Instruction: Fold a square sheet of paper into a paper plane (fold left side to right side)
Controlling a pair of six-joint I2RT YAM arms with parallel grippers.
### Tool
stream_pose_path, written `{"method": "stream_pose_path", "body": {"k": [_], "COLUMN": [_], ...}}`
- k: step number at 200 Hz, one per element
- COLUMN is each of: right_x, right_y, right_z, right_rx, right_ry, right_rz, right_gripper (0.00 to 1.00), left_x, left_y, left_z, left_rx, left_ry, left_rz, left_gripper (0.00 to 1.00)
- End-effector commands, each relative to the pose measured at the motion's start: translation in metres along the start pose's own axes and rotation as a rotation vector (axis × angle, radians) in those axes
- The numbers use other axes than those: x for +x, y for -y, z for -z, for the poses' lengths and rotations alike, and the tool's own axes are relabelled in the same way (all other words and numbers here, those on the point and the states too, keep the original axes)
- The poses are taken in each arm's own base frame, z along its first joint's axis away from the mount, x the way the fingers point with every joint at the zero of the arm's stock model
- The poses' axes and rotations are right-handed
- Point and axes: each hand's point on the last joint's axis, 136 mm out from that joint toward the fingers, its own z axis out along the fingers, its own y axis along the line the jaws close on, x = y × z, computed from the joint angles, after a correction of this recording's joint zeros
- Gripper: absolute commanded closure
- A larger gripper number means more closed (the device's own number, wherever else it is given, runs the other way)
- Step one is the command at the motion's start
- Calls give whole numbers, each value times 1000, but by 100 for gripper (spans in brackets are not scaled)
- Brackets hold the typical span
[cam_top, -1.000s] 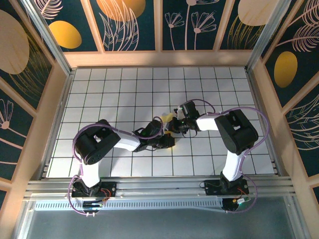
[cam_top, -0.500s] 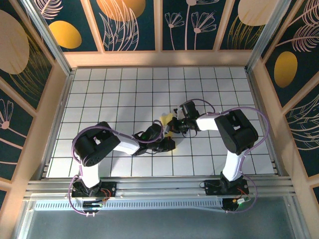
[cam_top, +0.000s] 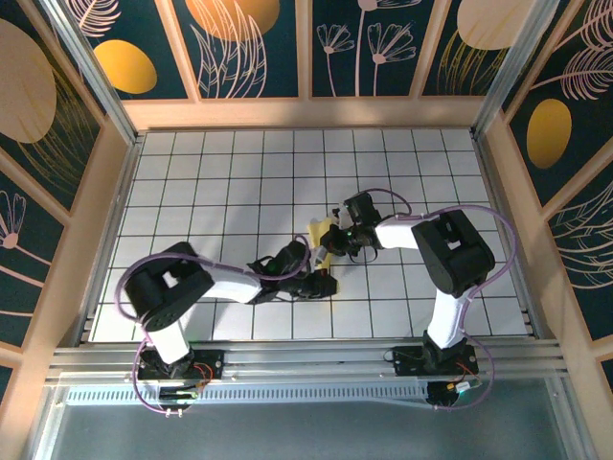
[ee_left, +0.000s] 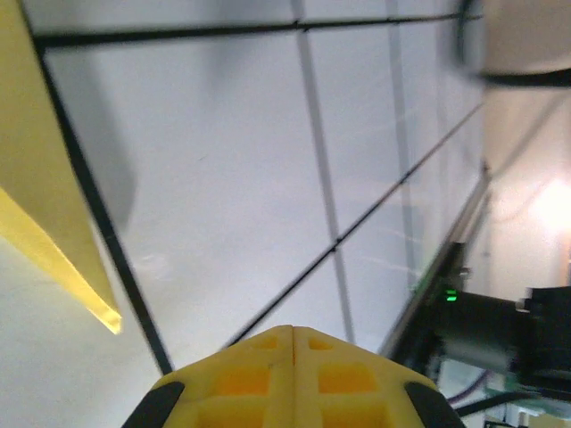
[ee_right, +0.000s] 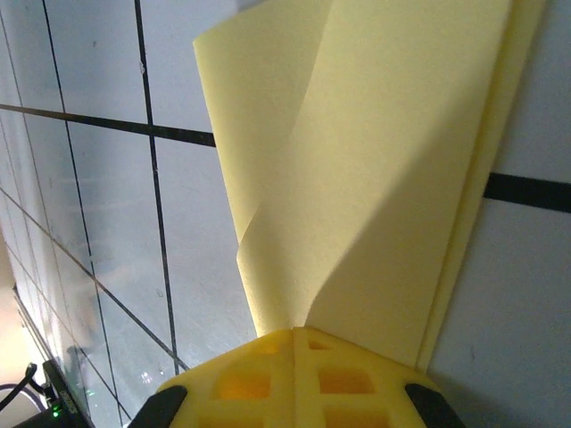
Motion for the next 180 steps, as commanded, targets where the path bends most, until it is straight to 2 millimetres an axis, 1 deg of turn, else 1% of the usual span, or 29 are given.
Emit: {"method": "stream_pose_path", "body": {"k": [1, 23, 33, 56, 66, 77, 82, 94, 106, 117, 130, 146, 180], "right_x": [15, -6, -13, -21, -23, -25, -21, -17, -13, -7, -3, 1, 1], "right_y": [28, 2, -8, -21, -23, -21, -24, -19, -13, -13, -13, -12, 0], "right_z": [3, 21, 30, 50, 60, 72, 73, 80, 84, 83, 79, 70, 46], "right_rx": [174, 147, 139, 148, 166, 207, 229, 308, 390, 448, 523, 601, 715], "right_ry": [-33, 35, 64, 126, 154, 190, 195, 215, 224, 219, 219, 208, 170], "right_rz": [-14, 38, 58, 80, 85, 86, 102, 110, 119, 139, 169, 204, 249], "right_gripper": [97, 87, 84, 74, 69, 64, 62, 57, 53, 49, 45, 42, 42], "left_x": [-26, -53, -65, -87, -95, -102, -105, -110, -114, -117, -117, -117, -114], "left_y": [23, 17, 12, -8, -17, -26, -30, -38, -42, -44, -49, -51, -55], "left_z": [34, 66, 79, 103, 115, 128, 134, 149, 161, 172, 179, 184, 182], "left_rx": [64, 37, -1, -148, -211, -276, -305, -358, -385, -397, -410, -417, -431], "left_ry": [90, 208, 261, 390, 454, 526, 558, 631, 697, 751, 791, 810, 794], "left_rz": [-30, -23, -22, -12, -1, 12, 22, 40, 55, 75, 93, 100, 104], "left_gripper": [100, 98, 95, 92, 89, 82, 81, 80, 74, 65, 60, 56, 54]}}
